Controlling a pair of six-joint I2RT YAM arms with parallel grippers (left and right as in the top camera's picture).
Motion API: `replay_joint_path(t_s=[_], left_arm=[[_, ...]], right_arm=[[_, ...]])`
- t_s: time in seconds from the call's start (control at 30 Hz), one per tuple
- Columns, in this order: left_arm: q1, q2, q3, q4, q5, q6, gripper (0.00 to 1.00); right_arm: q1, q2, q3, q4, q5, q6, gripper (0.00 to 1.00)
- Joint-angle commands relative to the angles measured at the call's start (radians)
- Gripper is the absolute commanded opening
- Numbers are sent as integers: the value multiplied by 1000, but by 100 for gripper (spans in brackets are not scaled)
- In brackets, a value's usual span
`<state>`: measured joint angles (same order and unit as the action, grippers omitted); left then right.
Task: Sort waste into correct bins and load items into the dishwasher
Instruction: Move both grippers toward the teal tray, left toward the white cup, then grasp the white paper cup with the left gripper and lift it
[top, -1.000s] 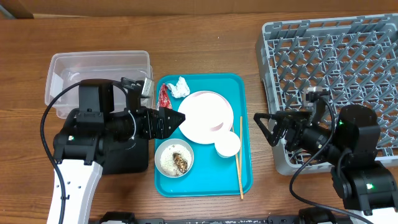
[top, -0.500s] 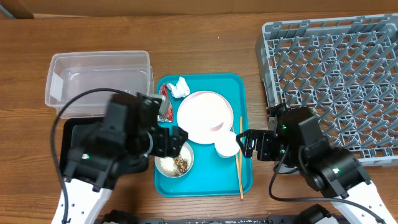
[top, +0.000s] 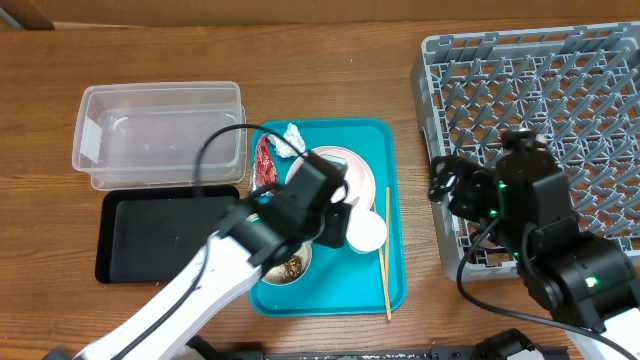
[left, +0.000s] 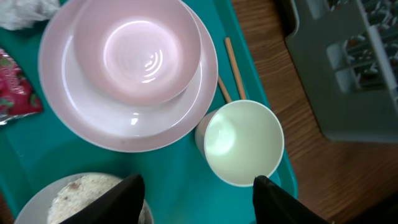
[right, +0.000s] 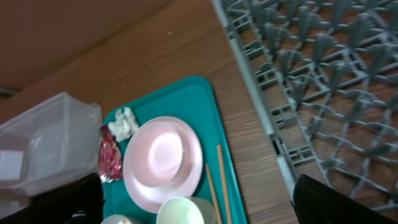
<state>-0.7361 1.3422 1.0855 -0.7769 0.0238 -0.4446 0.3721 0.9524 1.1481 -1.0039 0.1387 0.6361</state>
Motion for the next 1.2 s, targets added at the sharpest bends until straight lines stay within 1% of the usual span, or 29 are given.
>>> replay_joint_path(t_s=[0.0,0.17,0.27,0.37,0.5,0.6,0.67,0.7,0.87,1.0,1.07,1.17], left_arm=[[-19,80,14,23,-31,-19,59],[-25,163,14,65,-23,-5,59],[-33,204,14,84,-24,-4,53],[-47,244,14,86,-14,-4,44],[-69,272,14,86,-6,-4,35],[-70,272,14,91,-6,-4,24],[-69,272,15,91,-6,-5,7],[-69,272,17,89,-6,-5,4],[-58,249,84,7,-5,-9,4],[-8,206,185,-125,13,-10,4],[37,175,222,-168,58,-9,4],[119,127,245,-184,154,-5,4]], right_arm=[[-47,-4,22,-34,39,41,100],[-73,-4,22,-76,18,42,100],[-73,-4,22,-76,17,42,100],[-73,-3,22,-77,16,42,100],[-73,5,22,-88,14,42,100],[-73,17,22,-95,-5,42,100],[-73,24,22,-97,-12,42,100],[-73,27,22,-99,-13,42,100],[-73,33,22,-110,-13,42,100],[-73,33,22,-110,-13,42,100],[-73,33,22,-111,-21,41,100],[-73,33,22,-104,-79,9,100]])
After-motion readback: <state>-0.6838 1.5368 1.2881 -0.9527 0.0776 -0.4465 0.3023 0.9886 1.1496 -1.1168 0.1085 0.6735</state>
